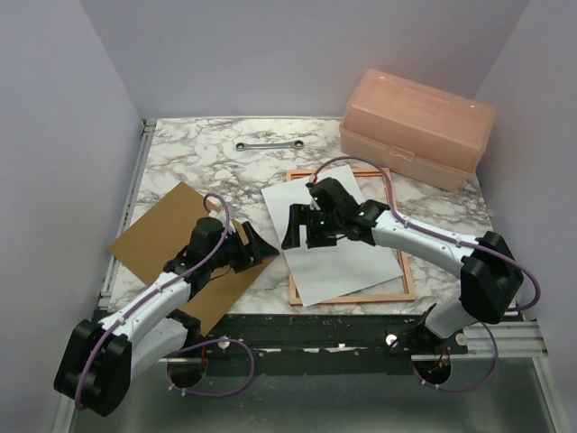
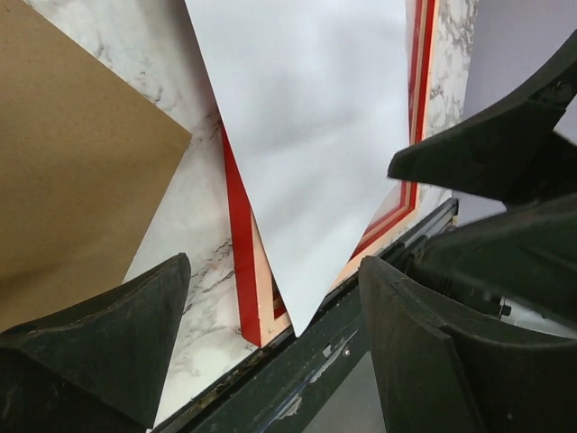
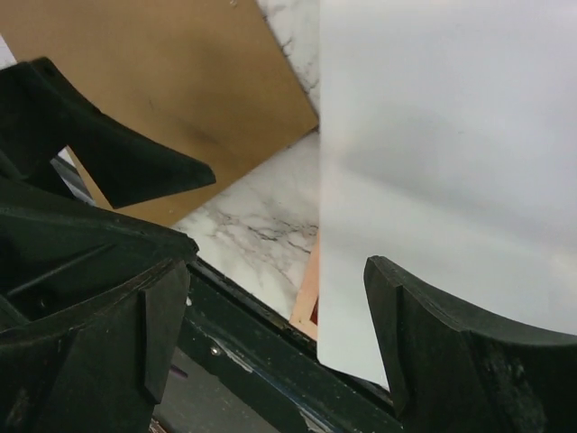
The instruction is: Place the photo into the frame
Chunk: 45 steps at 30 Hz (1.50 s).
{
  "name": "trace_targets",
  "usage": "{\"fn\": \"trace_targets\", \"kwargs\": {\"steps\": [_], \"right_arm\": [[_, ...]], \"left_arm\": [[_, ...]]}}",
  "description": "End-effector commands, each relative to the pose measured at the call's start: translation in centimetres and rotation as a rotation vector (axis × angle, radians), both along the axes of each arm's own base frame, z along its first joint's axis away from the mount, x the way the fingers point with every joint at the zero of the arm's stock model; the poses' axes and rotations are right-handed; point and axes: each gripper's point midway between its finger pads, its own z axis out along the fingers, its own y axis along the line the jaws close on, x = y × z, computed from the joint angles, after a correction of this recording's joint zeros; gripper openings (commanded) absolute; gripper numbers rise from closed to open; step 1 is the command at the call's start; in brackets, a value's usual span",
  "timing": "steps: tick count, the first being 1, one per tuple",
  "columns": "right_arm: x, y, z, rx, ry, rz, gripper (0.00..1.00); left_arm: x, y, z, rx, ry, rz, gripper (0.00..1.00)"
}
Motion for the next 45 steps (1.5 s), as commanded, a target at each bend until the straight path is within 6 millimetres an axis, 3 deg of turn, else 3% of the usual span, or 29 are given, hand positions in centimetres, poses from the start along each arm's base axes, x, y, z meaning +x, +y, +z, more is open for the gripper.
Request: {"fn": "trace_targets", "kwargs": {"steps": [1, 7, 14, 22, 27, 39, 45], "right_arm": [[1.4, -3.2, -0.2, 0.058, 0.050, -0.080, 0.86], [2.6, -8.4, -0.3, 0.121, 0.081, -0.169, 0.86], [2.7, -11.6, 0.2, 0.133, 0.075, -0.219, 0.87], [3.5, -12.8, 1.3, 0.140, 0.050, -0.237, 0.86], [3.9, -13.3, 1.8, 0.133, 0.037, -0.245, 0.87], [4.0, -13.7, 2.4, 0.137, 0.022, -0.248, 0.87], [3.9, -13.7, 3.3, 0.143, 0.006, -0.242, 0.87]], "left_arm": [[0.0, -1.6, 0.1, -0.044, 0.005, -0.041, 0.75], [0.4, -3.3, -1.3, -0.021, 0.061, -0.058, 0.67], [2.3, -4.4, -2.3, -0.009, 0.100, -0.021, 0.59], [3.5, -5.8, -4.3, -0.054, 0.173, -0.010, 0.52], [3.9, -6.5, -5.2, -0.106, 0.185, -0.006, 0.39], [4.7, -6.2, -4.3, -0.062, 0.113, -0.003, 0.00], [4.8, -5.5, -3.1, 0.004, 0.066, -0.018, 0.00]]}}
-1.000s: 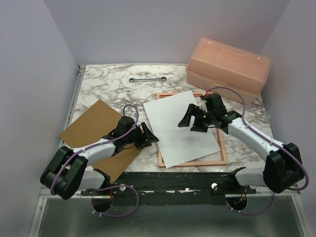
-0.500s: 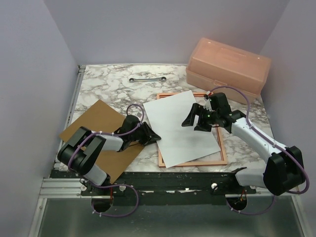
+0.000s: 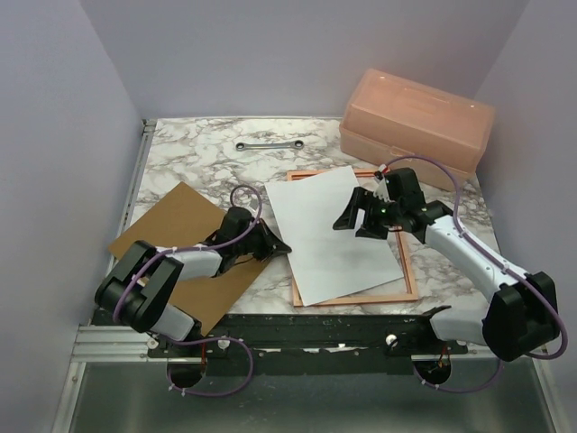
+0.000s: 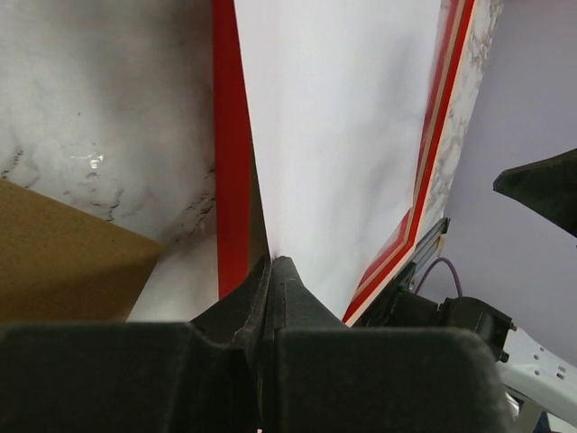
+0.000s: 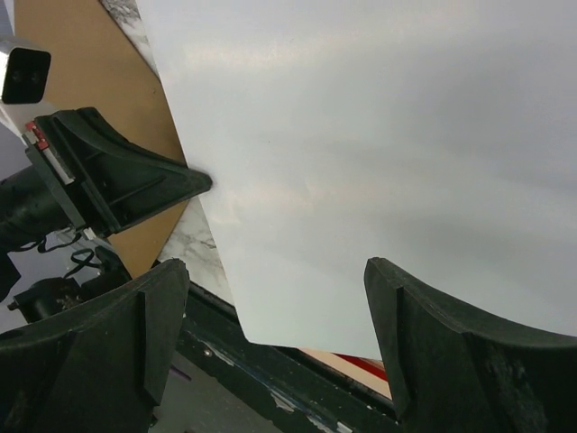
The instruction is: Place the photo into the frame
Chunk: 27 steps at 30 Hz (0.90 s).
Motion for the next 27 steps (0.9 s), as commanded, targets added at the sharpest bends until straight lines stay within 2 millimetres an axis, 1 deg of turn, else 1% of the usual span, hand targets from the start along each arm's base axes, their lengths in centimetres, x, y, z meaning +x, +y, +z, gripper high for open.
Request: {"fn": "trace_targets", "kwargs": {"steps": [1, 6, 10, 13, 18, 20, 21, 27], "right_arm": [[-0.1, 0.0, 2.1, 0.015, -0.039, 0.020, 0.87], [0.0, -0.1, 2.9, 0.020, -0.053, 0.018, 0.87], [0.0, 0.0, 3.9, 0.031, -0.071, 0.016, 0.87], [0.0, 0.0, 4.9, 0.038, -0.093, 0.018, 0.87], [-0.1, -0.2, 5.9, 0.038, -0.114, 0.018, 0.87], [-0.2, -0.2, 6.0, 0.037, -0.115, 0.017, 0.87], [-0.2, -0.3, 6.1, 0.036, -0.117, 0.016, 0.87], [-0.1, -0.6, 6.4, 0.020, -0.129, 0.012, 0.87]], "left_arm": [[0.9, 0.2, 2.2, 0.055, -0.104, -0.024, 0.00], [0.8, -0.2, 3.6, 0.121, -0.122, -0.129, 0.00], [1.0, -0.9, 4.4, 0.132, -0.125, -0.163, 0.00], [1.2, -1.5, 4.6, 0.125, -0.123, -0.181, 0.00], [1.6, -2.7, 4.9, 0.124, -0.120, -0.219, 0.00], [1.7, -3.4, 5.1, 0.120, -0.126, -0.248, 0.00], [1.4, -3.3, 4.7, 0.134, -0.104, -0.262, 0.00], [1.5, -3.8, 5.1, 0.140, -0.115, -0.302, 0.00]]}}
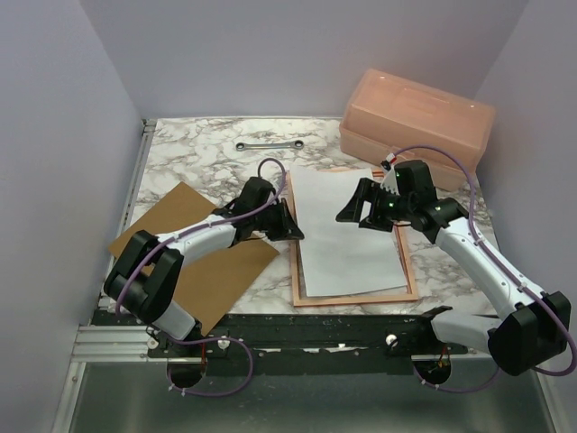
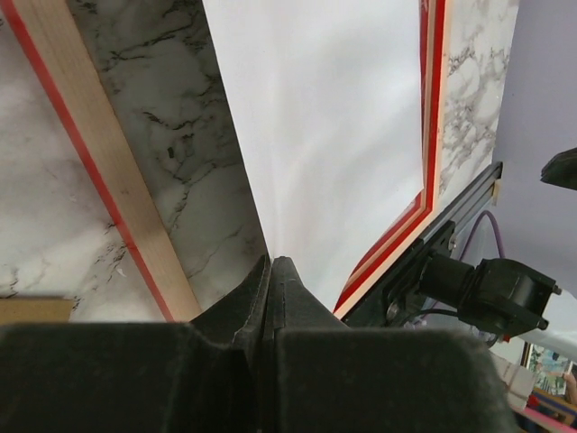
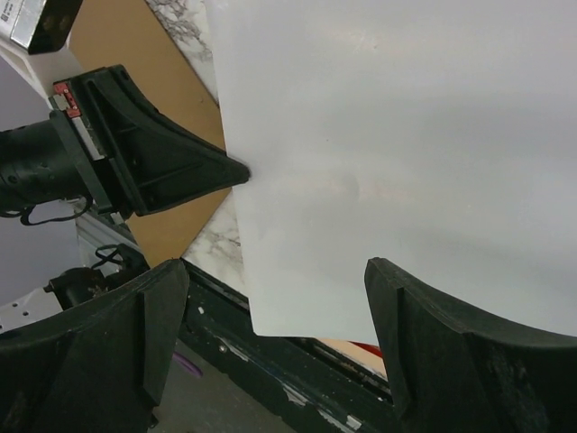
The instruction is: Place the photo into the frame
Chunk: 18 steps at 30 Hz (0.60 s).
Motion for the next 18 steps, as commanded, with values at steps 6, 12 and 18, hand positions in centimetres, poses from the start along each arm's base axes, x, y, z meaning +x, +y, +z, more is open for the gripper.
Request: {"fn": "trace_targets", "kwargs": {"steps": [6, 12, 18], "right_arm": [[-0.1, -0.5, 1.3, -0.018, -0.025, 0.009, 0.87], [0.0, -0.5, 1.4, -0.020, -0.027, 0.006, 0.88], [0.0, -0.5, 1.4, -0.019, -0.026, 0.006, 0.88]], "left_arm": [[0.0, -1.3, 0.5, 0.002, 0.003, -0.109, 0.00], [0.5, -2.1, 0.5, -0.007, 0.014, -0.132, 0.00], [1.0, -2.5, 0.2, -0.015, 0.035, -0.119, 0.00]]}}
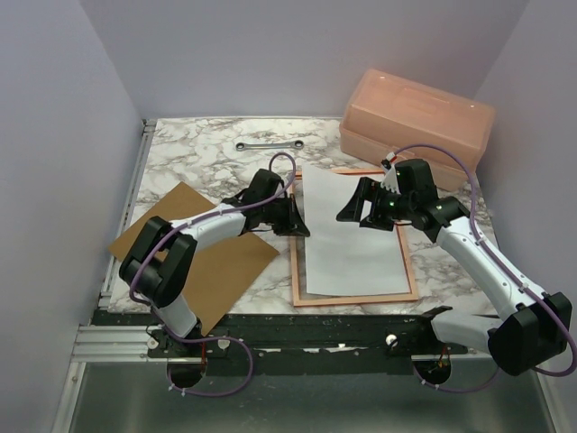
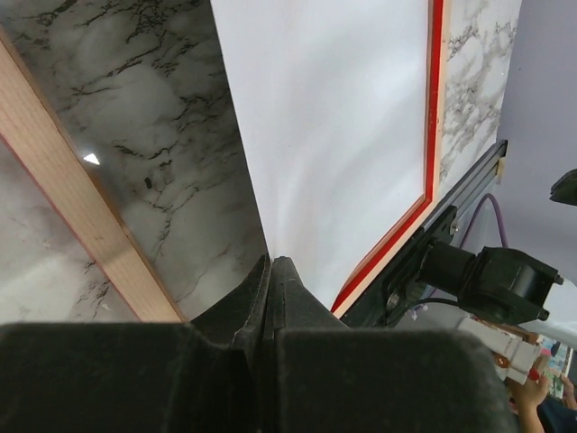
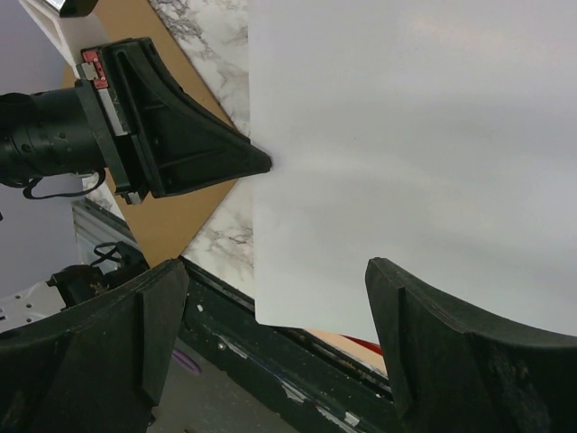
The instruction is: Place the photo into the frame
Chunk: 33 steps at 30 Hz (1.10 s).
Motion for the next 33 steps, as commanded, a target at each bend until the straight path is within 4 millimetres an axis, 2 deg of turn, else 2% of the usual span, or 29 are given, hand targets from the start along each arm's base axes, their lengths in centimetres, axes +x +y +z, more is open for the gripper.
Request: {"fn": "trace_targets", "kwargs": {"steps": [1, 8, 11, 14, 17, 19, 22, 29, 33], "right_arm": [[0.2, -0.3, 1.1, -0.007, -0.027, -0.002, 0.88], [0.1, -0.4, 1.0, -0.008, -0.026, -0.003, 0.89], [0.1, -0.4, 1.0, -0.008, -0.023, -0.002, 0.89], [0.1, -0.4, 0.9, -0.013, -0.024, -0.003, 0.89], [0.1, -0.8, 0.8, -0.033, -0.026, -0.020, 0.89], [0.1, -0.9, 0.8, -0.034, -0.025, -0.019, 0.91], [0.0, -0.8, 0.7, -0.031, -0.022, -0.015, 0.92], [0.0, -0.6, 0.6, -0.020, -0.027, -0.003, 0.95], [-0.1, -0.5, 0.3, -0.016, -0.021, 0.005, 0.96]], "left_arm": [[0.0, -0.9, 0.2, -0.024, 0.015, -0.026, 0.00], [-0.4, -0.8, -0.5, -0.014, 0.026, -0.001, 0.01], [-0.4, -0.1, -0.6, 0.016, 0.007, 0.023, 0.16], [-0.2, 1.1, -0.3, 0.072, -0.026, 0.057, 0.36], [0.0, 2.2, 0.8, 0.110, -0.077, 0.094, 0.55], [0.3, 3.2, 1.6, 0.139, -0.117, 0.131, 0.64], [0.4, 4.3, 2.9, 0.166, -0.164, 0.168, 0.73], [-0.1, 7.2, 5.4, 0.189, -0.271, 0.252, 0.85], [-0.6, 8.9, 6.0, 0.195, -0.295, 0.286, 0.86]]}}
